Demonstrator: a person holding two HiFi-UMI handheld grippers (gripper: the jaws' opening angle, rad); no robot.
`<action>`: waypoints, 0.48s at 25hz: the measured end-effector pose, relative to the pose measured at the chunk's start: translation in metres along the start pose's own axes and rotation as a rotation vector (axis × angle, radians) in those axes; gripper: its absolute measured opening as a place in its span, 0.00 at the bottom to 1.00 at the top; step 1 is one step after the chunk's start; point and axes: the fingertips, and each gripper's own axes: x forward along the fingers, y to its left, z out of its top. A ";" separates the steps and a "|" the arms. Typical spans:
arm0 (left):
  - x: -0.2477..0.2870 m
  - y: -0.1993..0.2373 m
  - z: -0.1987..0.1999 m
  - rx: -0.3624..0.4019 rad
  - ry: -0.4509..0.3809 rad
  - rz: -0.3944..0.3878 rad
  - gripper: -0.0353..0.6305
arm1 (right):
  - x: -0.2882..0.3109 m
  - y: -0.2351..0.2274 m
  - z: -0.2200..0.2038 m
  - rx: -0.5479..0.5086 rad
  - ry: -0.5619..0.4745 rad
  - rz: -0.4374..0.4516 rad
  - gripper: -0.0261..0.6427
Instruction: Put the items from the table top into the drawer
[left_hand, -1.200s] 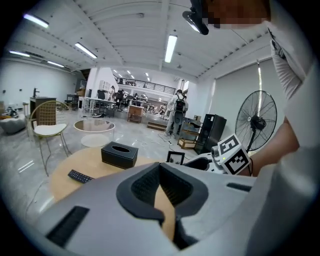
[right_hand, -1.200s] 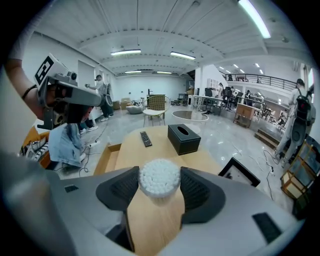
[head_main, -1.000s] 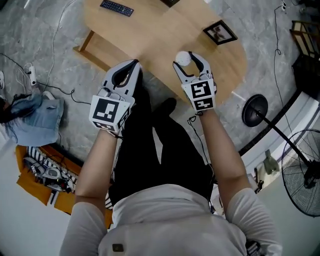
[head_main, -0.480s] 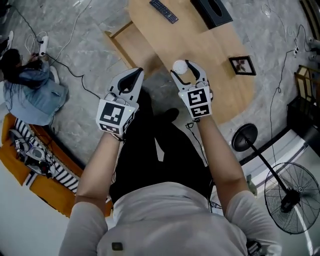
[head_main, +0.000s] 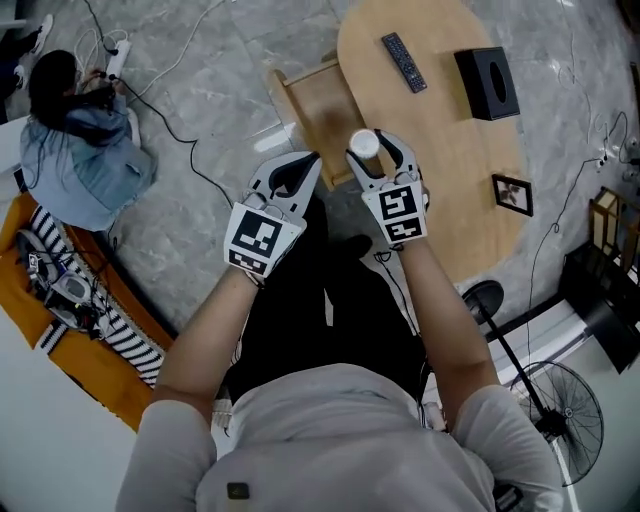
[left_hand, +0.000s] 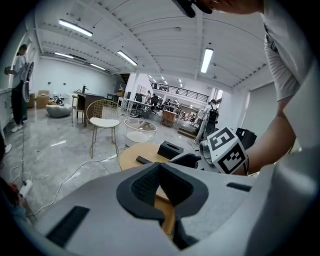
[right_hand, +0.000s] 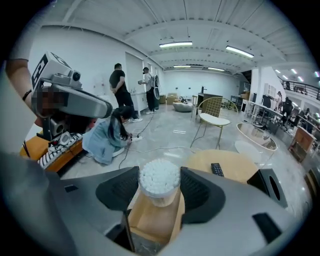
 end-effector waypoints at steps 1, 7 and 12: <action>0.001 0.006 0.002 0.004 0.003 -0.010 0.07 | 0.008 0.001 0.005 -0.006 0.005 0.006 0.44; 0.002 0.040 0.009 0.008 0.006 -0.023 0.07 | 0.046 0.009 0.024 -0.022 0.026 0.036 0.44; 0.005 0.064 0.001 -0.030 0.011 0.018 0.07 | 0.067 0.012 0.029 -0.042 0.038 0.071 0.44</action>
